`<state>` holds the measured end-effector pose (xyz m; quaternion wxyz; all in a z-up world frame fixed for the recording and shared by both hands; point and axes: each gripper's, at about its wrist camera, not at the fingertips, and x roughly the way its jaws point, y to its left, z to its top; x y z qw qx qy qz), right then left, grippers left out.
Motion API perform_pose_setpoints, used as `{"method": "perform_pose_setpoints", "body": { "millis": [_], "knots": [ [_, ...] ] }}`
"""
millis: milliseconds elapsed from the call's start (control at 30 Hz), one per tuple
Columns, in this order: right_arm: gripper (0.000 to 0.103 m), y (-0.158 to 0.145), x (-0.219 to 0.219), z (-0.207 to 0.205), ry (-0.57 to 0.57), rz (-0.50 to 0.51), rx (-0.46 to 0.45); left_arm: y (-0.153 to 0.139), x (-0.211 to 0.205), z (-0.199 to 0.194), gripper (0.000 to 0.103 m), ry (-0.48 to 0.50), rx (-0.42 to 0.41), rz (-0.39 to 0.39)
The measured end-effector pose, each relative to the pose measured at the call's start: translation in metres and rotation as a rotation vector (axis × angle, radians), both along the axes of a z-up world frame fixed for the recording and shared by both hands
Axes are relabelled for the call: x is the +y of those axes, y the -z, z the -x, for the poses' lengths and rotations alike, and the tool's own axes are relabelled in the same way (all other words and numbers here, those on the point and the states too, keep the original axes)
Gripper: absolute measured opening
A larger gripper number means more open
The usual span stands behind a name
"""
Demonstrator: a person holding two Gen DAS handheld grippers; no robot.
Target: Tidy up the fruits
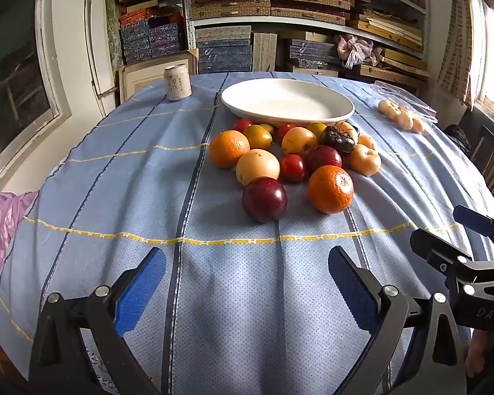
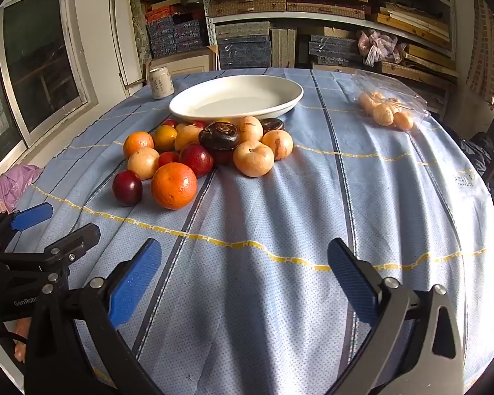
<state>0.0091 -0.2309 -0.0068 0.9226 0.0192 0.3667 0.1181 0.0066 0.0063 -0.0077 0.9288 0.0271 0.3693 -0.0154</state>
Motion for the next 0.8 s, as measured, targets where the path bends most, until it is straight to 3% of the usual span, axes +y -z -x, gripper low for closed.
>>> {"method": "perform_pose_setpoints", "body": {
  "millis": [800],
  "knots": [
    [0.099, 0.006, 0.004, -0.005, -0.004, 0.01, 0.021, 0.012, 0.006, -0.011, 0.099, 0.01, 0.053, 0.049]
  ]
}}
